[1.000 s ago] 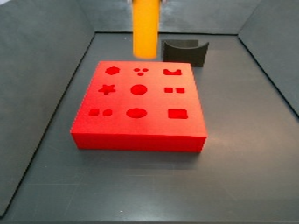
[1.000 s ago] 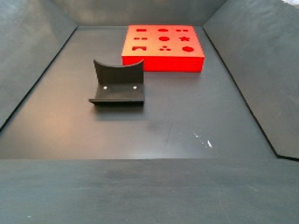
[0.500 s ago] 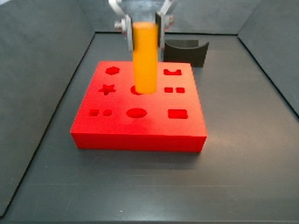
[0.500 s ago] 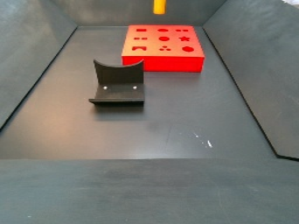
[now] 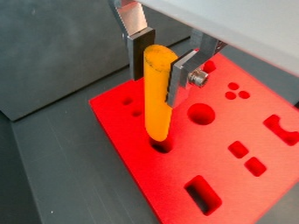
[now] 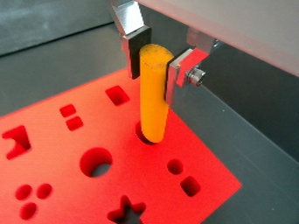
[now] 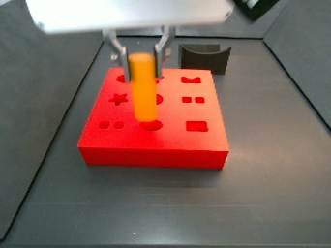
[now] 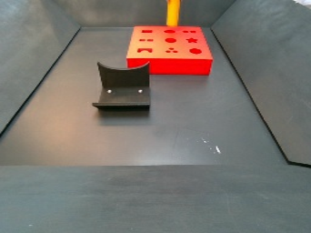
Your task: Insert the oval object.
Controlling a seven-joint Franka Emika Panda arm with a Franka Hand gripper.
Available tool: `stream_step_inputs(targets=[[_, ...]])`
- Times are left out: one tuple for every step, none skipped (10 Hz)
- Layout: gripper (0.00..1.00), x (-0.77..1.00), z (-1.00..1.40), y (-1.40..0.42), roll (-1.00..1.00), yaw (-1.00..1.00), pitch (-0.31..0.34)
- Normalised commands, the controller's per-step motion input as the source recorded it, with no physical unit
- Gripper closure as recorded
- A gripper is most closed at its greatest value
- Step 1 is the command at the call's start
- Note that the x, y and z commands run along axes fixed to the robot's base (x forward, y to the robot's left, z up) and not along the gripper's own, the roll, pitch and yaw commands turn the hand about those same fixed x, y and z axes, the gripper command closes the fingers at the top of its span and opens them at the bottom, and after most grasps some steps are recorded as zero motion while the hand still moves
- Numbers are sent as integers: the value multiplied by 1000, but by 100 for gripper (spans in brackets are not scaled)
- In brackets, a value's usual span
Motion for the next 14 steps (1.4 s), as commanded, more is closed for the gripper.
stream_step_inputs(targets=[[100, 60, -374, 0, -80, 180, -56], [100, 254, -214, 0, -66, 220, -44], [100, 274, -157, 0, -6, 194, 0], [100, 0, -286, 0, 0, 80, -16], [100, 0, -260, 0, 3, 43, -6], [100, 0, -234, 0, 27, 20, 0], [100, 0, -137, 0, 40, 0, 0], [100, 100, -431, -69, 97, 0, -11], [100, 171, -671, -117, 184, 0, -111], [100, 194, -783, -111, 191, 0, -110], [100, 237, -820, -117, 156, 0, -109], [100, 223, -749, -123, 141, 0, -139], [100, 0, -580, -34, 109, 0, -91], [100, -37, -103, 0, 46, 0, 0]])
